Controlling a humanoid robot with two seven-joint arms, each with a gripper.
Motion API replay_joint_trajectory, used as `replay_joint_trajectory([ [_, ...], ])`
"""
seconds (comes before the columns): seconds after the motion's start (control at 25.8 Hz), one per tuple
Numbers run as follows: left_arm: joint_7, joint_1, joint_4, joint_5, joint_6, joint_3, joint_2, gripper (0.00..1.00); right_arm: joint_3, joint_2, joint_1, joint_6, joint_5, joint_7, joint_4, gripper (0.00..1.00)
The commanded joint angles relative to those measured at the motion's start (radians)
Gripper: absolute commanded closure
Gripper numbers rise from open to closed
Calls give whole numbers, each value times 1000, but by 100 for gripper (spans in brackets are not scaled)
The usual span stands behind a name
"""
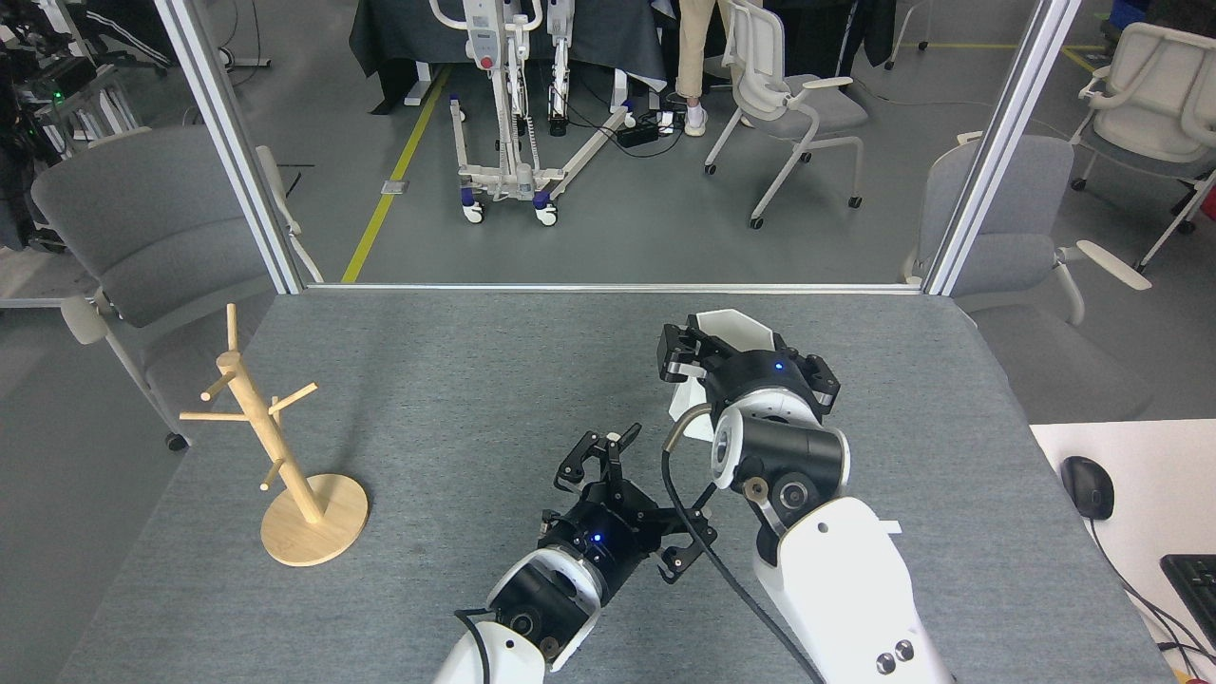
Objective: Hang cup on storage rack
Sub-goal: 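Carry the cup toward the left gripper and bring both grippers together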
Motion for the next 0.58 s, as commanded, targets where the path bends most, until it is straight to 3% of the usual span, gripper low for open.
replay_joint_trajectory([
  [0.0,-36,-33,0,48,-14,1,0,1,13,11,7,5,1,0,13,100],
  [0.54,-108,-56,7,54,-63,-2,-5,1,119,60,25,42,4,31,50,100],
])
